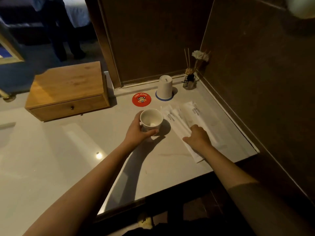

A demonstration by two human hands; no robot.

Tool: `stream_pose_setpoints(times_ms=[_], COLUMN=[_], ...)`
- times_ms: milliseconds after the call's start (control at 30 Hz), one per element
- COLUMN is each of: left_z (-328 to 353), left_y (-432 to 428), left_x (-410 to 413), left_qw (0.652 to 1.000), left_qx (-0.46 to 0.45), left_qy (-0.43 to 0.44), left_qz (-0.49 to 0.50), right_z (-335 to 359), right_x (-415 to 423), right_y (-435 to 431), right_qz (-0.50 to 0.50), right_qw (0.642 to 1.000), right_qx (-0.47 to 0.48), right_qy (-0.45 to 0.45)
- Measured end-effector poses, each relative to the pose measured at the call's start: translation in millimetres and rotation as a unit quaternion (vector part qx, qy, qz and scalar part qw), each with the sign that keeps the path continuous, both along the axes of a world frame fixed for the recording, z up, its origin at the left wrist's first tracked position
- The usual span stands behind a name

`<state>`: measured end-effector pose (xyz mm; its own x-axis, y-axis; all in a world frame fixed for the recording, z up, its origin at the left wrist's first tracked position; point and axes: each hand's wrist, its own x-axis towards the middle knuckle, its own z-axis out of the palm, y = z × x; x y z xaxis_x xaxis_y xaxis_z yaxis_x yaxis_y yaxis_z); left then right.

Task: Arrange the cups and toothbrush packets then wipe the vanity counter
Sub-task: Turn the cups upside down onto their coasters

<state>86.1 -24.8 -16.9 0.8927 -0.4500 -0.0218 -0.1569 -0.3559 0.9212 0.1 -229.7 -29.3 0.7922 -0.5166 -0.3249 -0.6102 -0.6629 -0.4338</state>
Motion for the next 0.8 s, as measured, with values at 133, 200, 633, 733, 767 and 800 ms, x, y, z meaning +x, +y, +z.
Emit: stream_pose_setpoints(times_ms=[133,200,633,733,767,800], left_z=[-7,-10,-7,-6,-5,-3], left_y=[-2,-4,-8,-11,-12,-14], left_x=[10,13,30,33,34,35], left_qw=[0.999,0.999,0.997,0.996,0.996,0.996], left_qx=[-0.024,-0.030,-0.060,-0.063,-0.067,-0.070], left_qy=[0.024,0.022,0.051,0.057,0.061,0.063], left_qz=[-0.013,-0.013,-0.010,-0.005,-0.005,-0.005], right_z=[-1,-1,19,12,10,10], right_x=[7,11,19,19,20,20], right_y=[5,10,-31,-29,-27,-24], right_qz=[-0.021,-0.028,-0.098,-0.103,-0.105,-0.107], right_qw=[1.000,1.000,0.991,0.991,0.990,0.988], right_qx=[0.000,-0.008,-0.093,-0.088,-0.095,-0.102], right_qy=[0.006,0.010,0.000,-0.006,-0.022,-0.034])
